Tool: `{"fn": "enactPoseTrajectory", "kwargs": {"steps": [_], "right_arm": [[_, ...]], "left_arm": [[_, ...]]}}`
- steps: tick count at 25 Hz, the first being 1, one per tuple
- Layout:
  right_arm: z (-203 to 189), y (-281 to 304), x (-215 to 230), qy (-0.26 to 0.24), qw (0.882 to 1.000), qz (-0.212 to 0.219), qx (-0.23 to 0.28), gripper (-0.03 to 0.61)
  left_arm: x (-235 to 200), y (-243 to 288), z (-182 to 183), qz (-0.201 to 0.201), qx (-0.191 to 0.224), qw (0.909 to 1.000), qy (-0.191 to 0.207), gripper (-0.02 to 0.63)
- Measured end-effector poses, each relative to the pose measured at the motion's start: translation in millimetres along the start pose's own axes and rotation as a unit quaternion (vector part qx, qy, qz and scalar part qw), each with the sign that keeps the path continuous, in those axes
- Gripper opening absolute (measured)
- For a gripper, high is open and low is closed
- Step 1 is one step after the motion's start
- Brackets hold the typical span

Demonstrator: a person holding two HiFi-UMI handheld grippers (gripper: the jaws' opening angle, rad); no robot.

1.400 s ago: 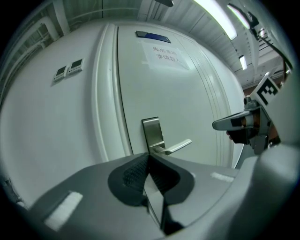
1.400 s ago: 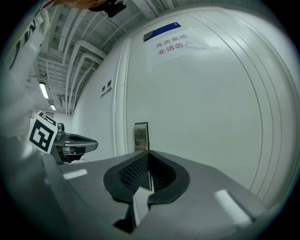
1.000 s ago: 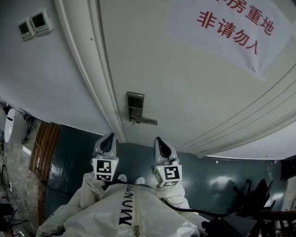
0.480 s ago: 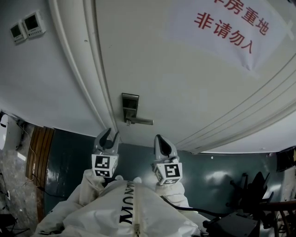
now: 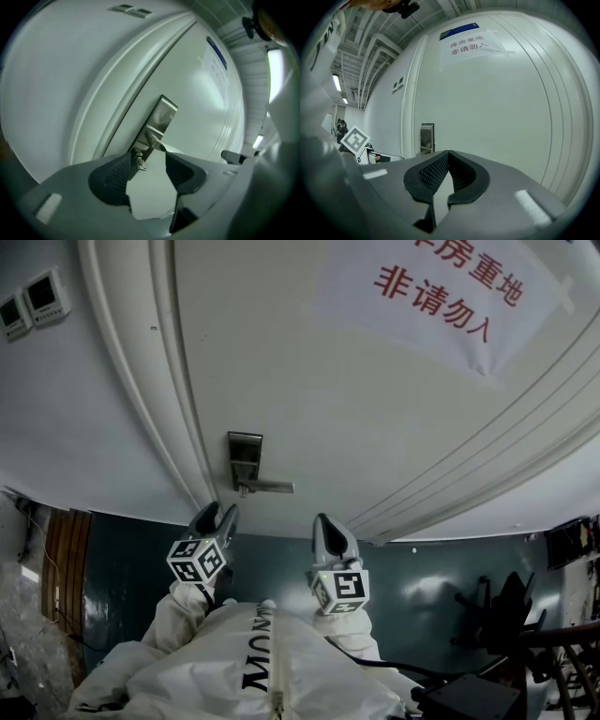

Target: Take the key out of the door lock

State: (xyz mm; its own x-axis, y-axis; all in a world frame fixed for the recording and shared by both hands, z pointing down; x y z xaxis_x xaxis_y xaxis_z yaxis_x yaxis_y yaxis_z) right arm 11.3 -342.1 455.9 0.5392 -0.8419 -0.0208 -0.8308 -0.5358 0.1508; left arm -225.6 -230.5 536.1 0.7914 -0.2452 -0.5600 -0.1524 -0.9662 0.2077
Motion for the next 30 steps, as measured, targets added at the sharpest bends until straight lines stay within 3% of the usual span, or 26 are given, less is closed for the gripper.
{"fn": "enactPoseTrajectory", "kwargs": {"steps": [3, 8, 11, 15, 23, 30], "right_arm": [[1.2, -1.3, 2.5, 0.003, 1.0, -0.006, -0.002, -0.008], [2.2, -5.1, 7.5, -0.003, 1.0, -0.018, -0.007, -0.008], [1.9, -7.8, 10.1, -0.006, 1.0, -0.021, -0.013, -0.008], [-0.3, -10.6, 14.6, -0.005, 0.999, -0.025, -0.022, -0.008], [-4.2, -14.3, 20.2, 0.001, 0.999, -0.029, -0.031, -0.008], [-5.7, -11.5, 19.9, 0.004, 0.999, -0.024, -0.036, -0.008]], "left_arm": [[-8.1, 9.9, -9.7, -0.02, 0.0, 0.9958, -0.089, 0.226], [-25.8, 27.0, -27.3, -0.032, 0.006, 0.9789, -0.202, 0.225], [-28.0, 37.8, -35.3, -0.048, 0.013, 0.9592, -0.278, 0.224], [-30.5, 51.1, -49.1, -0.07, 0.027, 0.9226, -0.378, 0.209], [-35.3, 69.2, -60.6, -0.079, 0.056, 0.8831, -0.459, 0.206], [-37.1, 85.6, -66.5, -0.08, 0.069, 0.863, -0.494, 0.184]]}}
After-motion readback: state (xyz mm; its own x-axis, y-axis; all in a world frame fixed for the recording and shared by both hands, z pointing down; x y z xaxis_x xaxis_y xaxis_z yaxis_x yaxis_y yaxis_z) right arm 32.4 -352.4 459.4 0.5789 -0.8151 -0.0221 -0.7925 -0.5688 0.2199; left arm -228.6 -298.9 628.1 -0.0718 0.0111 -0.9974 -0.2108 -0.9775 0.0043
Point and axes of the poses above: the fingertips, and each gripper's own axes: y forward along the fingers, x to its right, z out of its top, the point moved 7 cm from there along -y, backward along the fingers, and after that the axes turned 3 degrees about -y, right-handed, at the moved point
